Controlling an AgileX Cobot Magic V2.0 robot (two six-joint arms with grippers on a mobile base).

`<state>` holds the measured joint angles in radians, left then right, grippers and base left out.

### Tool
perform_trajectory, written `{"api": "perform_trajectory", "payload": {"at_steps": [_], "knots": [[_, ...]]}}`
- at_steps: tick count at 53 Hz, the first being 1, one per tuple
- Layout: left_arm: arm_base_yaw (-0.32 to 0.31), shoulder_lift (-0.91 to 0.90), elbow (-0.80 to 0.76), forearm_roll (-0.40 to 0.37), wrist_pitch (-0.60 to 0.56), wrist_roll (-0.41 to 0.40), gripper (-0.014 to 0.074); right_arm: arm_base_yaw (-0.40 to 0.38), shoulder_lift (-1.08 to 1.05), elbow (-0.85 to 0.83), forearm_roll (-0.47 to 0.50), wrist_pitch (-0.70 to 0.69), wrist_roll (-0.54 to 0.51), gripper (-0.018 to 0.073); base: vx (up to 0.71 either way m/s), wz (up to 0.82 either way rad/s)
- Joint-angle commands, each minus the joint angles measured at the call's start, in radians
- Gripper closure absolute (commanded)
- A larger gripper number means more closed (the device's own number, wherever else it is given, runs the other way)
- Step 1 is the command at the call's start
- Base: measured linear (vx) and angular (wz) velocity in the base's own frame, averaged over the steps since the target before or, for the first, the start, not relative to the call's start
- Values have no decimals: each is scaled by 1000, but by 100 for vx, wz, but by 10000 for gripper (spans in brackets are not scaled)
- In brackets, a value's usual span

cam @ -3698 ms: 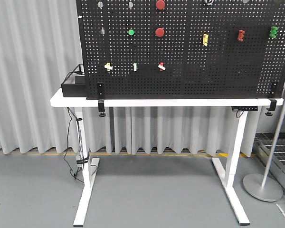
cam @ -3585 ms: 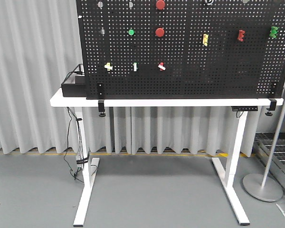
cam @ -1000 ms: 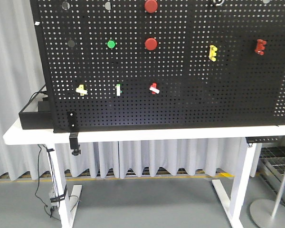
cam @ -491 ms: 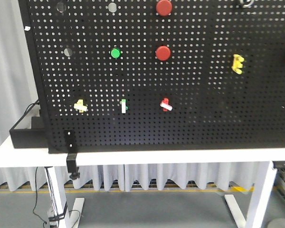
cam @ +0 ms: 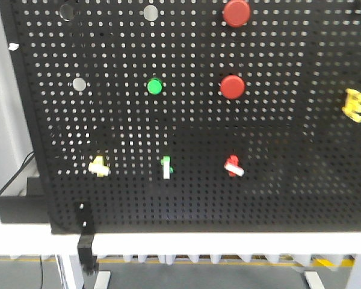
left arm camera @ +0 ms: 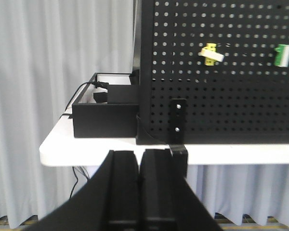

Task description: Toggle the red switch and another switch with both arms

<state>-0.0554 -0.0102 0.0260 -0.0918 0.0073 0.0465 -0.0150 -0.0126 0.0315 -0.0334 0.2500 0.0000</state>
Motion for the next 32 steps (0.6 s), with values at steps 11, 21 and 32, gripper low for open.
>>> {"api": "perform_trajectory", "payload": {"at_steps": [11, 21, 32], "knots": [[-1, -8, 19, -1, -80, -2, 594, -8, -3, 5, -3, -82, -8, 566, 22, 1], [-1, -8, 19, -1, -80, -2, 594, -8, -3, 5, -3, -82, -8, 566, 14, 0], [-1, -8, 19, -1, -80, -2, 594, -8, -3, 5, -3, -82, -8, 566, 8, 0]]}}
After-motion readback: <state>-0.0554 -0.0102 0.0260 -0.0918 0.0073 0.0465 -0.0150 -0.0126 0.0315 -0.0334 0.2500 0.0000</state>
